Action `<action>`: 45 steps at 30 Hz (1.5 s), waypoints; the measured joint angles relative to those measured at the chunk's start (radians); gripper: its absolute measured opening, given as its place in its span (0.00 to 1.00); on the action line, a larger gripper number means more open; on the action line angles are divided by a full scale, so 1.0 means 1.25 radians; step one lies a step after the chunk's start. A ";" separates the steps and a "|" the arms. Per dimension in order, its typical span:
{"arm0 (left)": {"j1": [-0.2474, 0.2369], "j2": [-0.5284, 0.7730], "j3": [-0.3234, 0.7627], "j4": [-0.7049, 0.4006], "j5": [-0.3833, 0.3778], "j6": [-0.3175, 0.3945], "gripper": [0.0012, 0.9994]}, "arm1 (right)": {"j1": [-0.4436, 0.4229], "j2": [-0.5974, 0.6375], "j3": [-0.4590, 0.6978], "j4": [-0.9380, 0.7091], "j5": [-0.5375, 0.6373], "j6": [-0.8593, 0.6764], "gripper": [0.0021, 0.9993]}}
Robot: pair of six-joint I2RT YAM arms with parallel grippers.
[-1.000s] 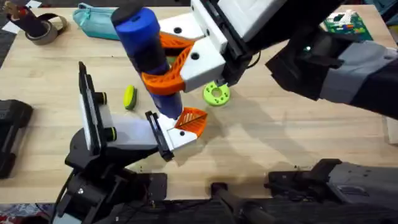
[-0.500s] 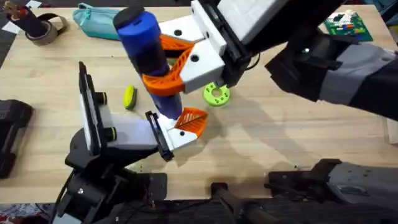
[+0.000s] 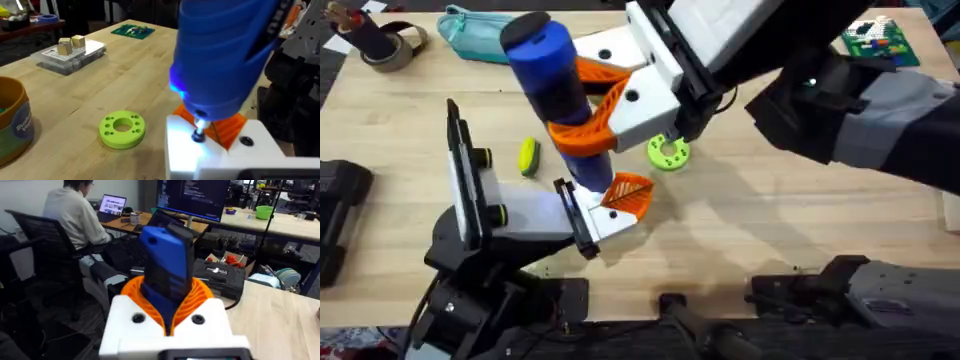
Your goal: Pick up the gripper from the table and insert it into the empty holder that is missing its gripper. Then pick up a screw, insert it into the mounting hole, and use the screwdriver to tighten it. Finally, clean up the table by picking up the vegetable and placing it into the bucket.
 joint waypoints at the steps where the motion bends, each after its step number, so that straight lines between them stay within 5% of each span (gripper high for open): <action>1: 0.000 0.000 0.000 0.000 0.000 0.000 0.01 | 0.000 0.000 0.000 0.000 0.000 0.000 0.03; 45: 0.000 0.000 0.000 0.000 0.001 0.000 0.01 | 0.000 -0.029 -0.040 0.013 0.012 -0.014 0.03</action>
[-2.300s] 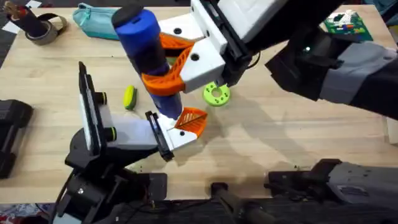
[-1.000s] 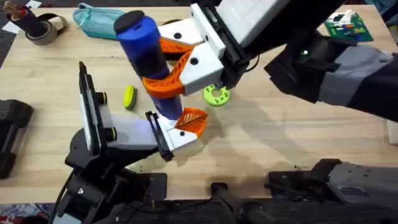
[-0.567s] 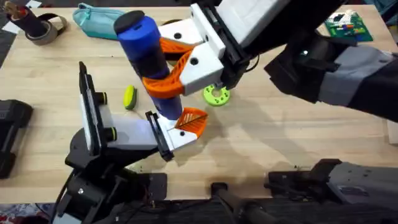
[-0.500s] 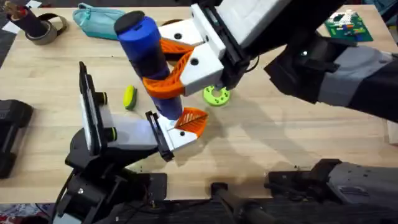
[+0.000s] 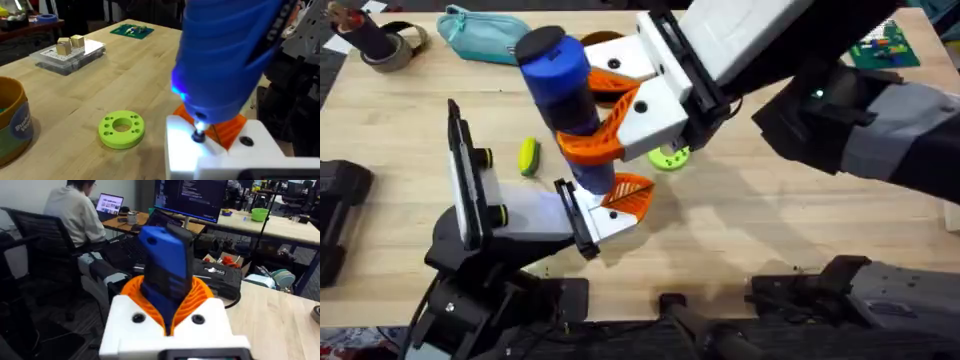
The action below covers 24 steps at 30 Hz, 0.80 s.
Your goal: Pick up the gripper from the table and insert it into the empty holder that is missing its gripper. Then pick up a screw, insert it into the mounting hole, and use the screwdriver to tighten it. Finally, clean up the table by picking up the vegetable and placing it into the bucket.
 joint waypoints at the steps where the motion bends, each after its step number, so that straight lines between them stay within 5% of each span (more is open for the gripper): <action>1: 0.000 0.000 0.000 0.000 0.000 0.000 0.01 | 0.000 0.000 0.000 -0.001 0.002 0.000 0.03; 24: 0.000 0.000 0.000 0.000 -0.003 0.000 0.01 | 0.030 0.009 0.000 0.003 0.057 -0.004 0.03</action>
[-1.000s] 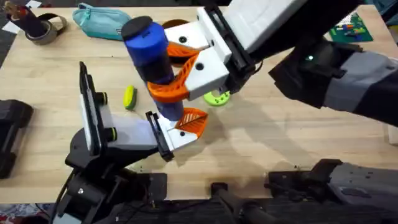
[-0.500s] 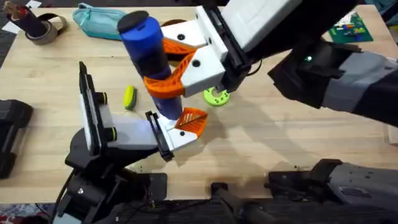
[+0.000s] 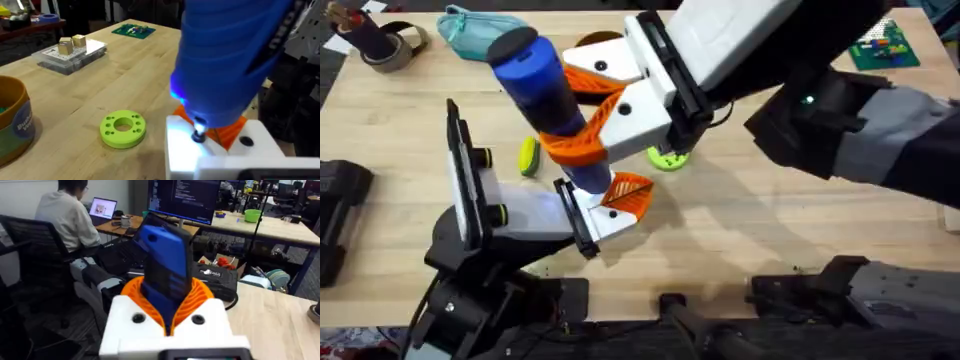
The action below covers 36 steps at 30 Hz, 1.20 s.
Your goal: Pick up the gripper from the table and insert it into the empty holder that is missing its gripper. Then pick up a screw, insert it into the mounting hole, and use the screwdriver to tighten it. Finally, clean up the table by picking up the vegetable and placing it into the bucket.
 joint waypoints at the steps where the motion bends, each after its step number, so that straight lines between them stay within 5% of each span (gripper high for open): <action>1: 0.000 0.000 0.000 0.000 0.000 0.000 0.01 | 0.000 0.000 0.000 0.000 0.000 0.000 0.03; 36: 0.000 0.000 0.000 0.000 -0.001 0.001 0.01 | -0.017 -0.028 0.010 0.009 -0.001 0.012 0.03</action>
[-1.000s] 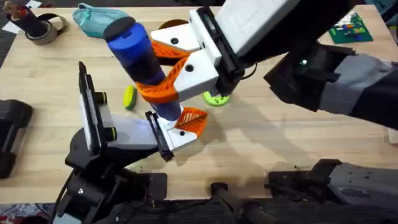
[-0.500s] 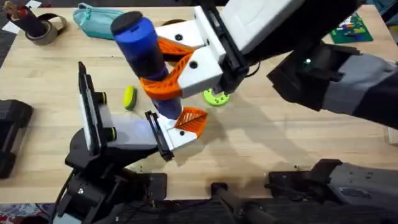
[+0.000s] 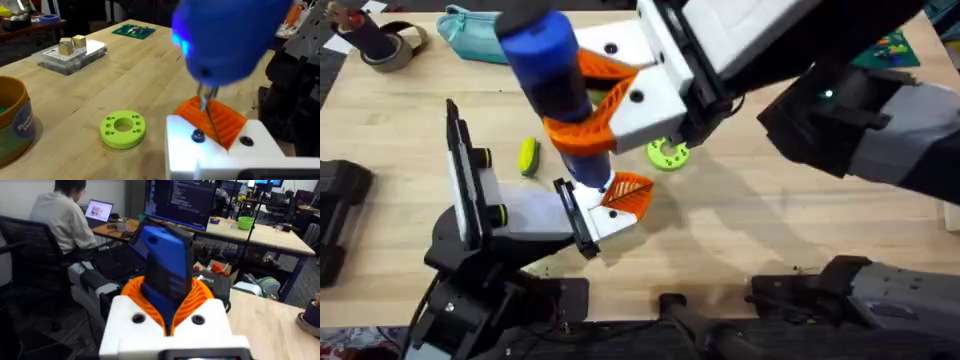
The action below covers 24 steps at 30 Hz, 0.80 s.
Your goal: Pick up the gripper from the table and insert it into the empty holder that is missing its gripper. Then pick up a screw, insert it into the mounting hole, and use the screwdriver to tighten it. Finally, clean up the table by picking up the vegetable and placing it into the bucket.
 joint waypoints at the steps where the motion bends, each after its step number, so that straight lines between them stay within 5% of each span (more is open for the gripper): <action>1: 0.000 0.000 0.000 0.000 0.000 0.000 0.01 | -0.002 0.000 0.010 -0.001 0.000 0.009 0.03; 13: 0.000 0.000 0.000 0.000 0.000 0.000 0.01 | -0.072 0.000 0.176 -0.059 -0.003 0.119 0.03; 24: 0.000 0.000 0.000 0.000 0.000 0.000 0.01 | -0.068 0.018 0.261 -0.060 -0.040 0.192 0.03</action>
